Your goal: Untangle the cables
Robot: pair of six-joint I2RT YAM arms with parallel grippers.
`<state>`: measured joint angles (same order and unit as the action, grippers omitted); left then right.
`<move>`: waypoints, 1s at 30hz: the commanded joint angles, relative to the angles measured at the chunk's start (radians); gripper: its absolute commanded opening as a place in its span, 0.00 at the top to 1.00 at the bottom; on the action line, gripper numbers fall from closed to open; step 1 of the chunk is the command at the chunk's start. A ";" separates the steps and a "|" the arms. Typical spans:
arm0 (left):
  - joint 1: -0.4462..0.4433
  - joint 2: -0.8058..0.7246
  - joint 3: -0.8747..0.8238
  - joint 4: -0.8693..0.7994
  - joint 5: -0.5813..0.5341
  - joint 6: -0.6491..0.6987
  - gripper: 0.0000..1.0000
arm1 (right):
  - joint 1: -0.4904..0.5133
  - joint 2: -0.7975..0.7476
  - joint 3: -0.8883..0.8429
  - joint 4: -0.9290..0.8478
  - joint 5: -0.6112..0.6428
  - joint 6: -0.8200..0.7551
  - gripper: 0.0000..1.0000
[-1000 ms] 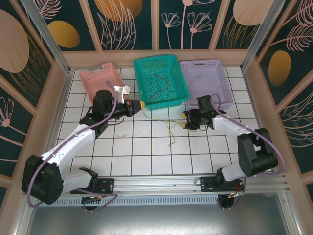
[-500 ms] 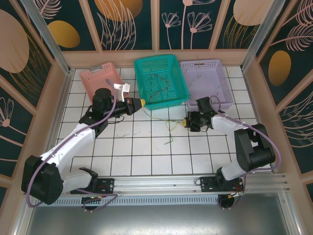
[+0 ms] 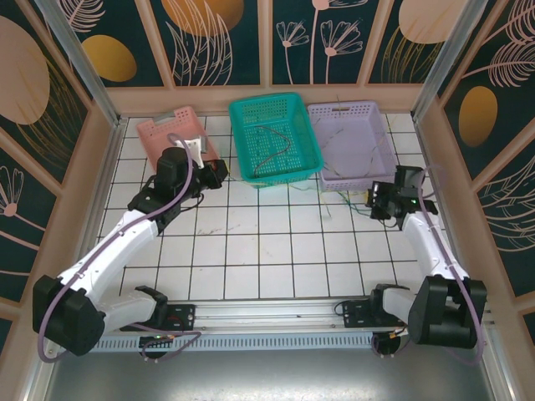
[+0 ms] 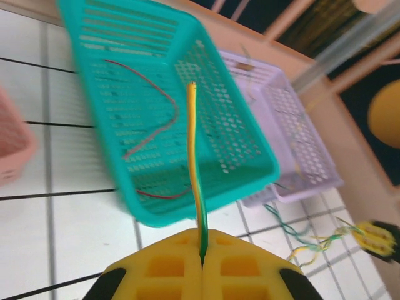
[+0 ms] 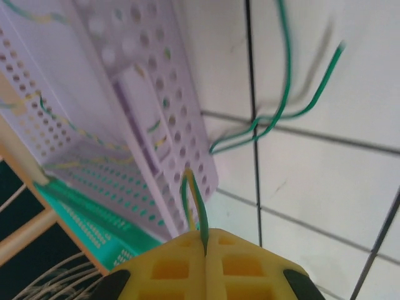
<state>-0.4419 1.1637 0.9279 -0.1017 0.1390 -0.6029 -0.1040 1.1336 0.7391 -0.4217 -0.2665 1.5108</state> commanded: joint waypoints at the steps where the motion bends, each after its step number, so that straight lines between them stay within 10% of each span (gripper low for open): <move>1: 0.007 -0.044 0.071 -0.122 -0.283 -0.007 1.00 | -0.058 -0.014 0.009 -0.113 0.090 -0.122 1.00; 11: 0.009 -0.054 0.228 -0.293 -0.559 -0.035 1.00 | -0.159 -0.026 0.030 -0.132 0.146 -0.215 1.00; 19: 0.008 -0.083 0.199 -0.080 -0.291 -0.045 1.00 | -0.073 -0.003 0.091 -0.075 0.064 -0.218 1.00; 30: 0.009 -0.044 0.313 -0.067 -0.203 -0.096 1.00 | 0.279 0.016 0.015 0.200 0.061 0.087 1.00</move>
<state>-0.4377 1.1206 1.1896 -0.2268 -0.1005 -0.6716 0.1268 1.1355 0.7784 -0.3298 -0.2108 1.4963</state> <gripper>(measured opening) 0.069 0.051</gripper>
